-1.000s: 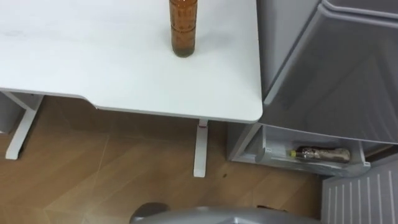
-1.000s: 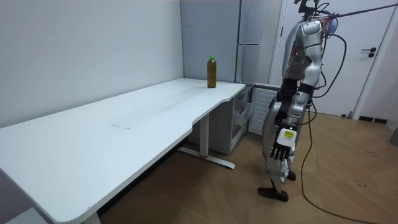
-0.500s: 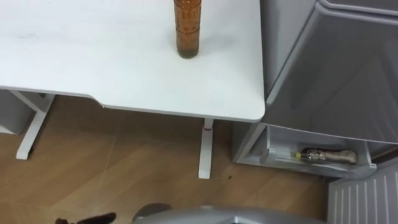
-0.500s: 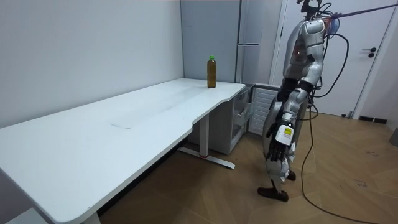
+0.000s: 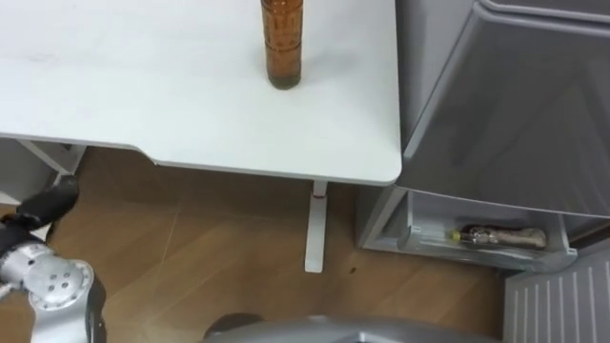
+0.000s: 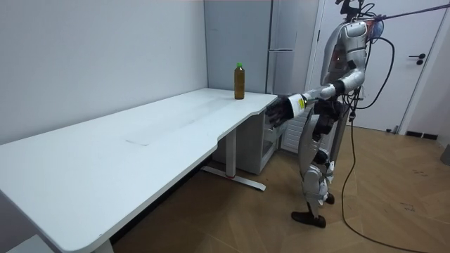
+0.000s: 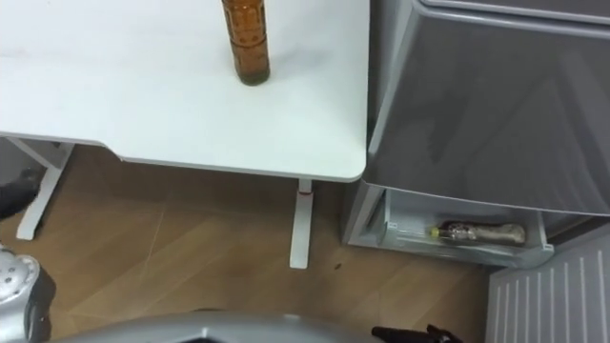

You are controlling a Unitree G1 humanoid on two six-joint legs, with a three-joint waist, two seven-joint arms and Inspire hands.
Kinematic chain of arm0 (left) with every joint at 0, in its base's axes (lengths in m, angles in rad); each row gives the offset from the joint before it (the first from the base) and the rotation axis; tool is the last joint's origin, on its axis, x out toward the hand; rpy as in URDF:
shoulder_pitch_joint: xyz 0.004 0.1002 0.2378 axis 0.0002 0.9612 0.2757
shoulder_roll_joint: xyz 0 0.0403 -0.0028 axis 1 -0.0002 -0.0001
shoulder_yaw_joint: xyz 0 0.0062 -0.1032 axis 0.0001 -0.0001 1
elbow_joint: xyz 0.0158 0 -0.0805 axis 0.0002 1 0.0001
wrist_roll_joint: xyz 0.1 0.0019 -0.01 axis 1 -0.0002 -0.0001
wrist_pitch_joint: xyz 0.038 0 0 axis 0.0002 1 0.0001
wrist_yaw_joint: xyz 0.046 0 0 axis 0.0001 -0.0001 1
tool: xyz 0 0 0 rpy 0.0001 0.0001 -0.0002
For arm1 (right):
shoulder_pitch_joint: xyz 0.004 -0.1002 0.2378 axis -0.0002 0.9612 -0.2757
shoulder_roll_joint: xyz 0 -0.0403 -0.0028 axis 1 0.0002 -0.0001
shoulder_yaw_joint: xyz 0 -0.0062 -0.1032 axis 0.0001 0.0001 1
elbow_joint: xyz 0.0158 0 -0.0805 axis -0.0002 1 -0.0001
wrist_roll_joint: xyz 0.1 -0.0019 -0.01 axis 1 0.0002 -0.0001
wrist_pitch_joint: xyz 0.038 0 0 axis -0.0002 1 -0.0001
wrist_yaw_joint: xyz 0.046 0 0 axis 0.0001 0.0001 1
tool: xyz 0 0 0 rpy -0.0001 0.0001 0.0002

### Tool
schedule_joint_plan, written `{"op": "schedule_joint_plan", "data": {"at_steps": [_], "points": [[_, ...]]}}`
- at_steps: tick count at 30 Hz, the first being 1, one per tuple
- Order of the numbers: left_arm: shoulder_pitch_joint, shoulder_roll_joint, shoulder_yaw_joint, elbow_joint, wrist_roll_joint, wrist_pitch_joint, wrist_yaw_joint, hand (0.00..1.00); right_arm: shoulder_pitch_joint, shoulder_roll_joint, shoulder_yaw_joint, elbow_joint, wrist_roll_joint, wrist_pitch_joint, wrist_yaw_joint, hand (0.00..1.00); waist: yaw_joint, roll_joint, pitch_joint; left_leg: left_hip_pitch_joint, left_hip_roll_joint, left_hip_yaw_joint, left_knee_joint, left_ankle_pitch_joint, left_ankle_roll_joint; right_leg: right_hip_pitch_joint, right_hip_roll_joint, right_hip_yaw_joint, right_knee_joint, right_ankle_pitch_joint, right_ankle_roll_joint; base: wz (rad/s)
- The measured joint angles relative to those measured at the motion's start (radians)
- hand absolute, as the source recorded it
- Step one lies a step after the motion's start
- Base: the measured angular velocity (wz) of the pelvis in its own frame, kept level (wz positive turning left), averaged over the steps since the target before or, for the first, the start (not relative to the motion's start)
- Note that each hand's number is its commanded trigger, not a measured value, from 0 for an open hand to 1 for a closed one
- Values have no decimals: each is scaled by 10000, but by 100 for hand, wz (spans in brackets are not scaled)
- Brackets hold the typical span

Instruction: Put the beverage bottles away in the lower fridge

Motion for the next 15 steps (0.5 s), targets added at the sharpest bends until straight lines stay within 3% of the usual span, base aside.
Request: {"op": "schedule_joint_plan", "data": {"at_steps": [4, 7, 9, 15], "points": [[-125, 108, -128, -1258, -60, -206, -152, 0, -7, 0, 0, 3, -99, -137, 189, 0, -224, 1, 14, 54, -10, -4, 20, -1, 1, 78, -4, -2, -22, 0, 1, 0], [-512, 167, -321, -2288, -73, -451, -746, 0, -6, -1, 3, 102, -126, -248, 198, 0, -236, -10, 47, 40, -12, 17, -39, 1, 2, 3, -4, 68, -14, 0, 1, -4], [-542, 177, -598, -2493, -88, -610, -1071, 0, -52, -1, 5, 229, -80, -375, 212, 0, -247, 0, 59, 40, -18, 18, -67, 7, 7, -8, -4, 91, -23, 0, 1, -2], [-549, 173, -1564, -2519, -201, -619, -2769, 0, -245, -17, 5, 540, 35, -431, 335, 0, -486, -85, 70, 38, -17, 9, -63, 13, 2, -35, 0, 110, -22, 0, 1, 0]]}}
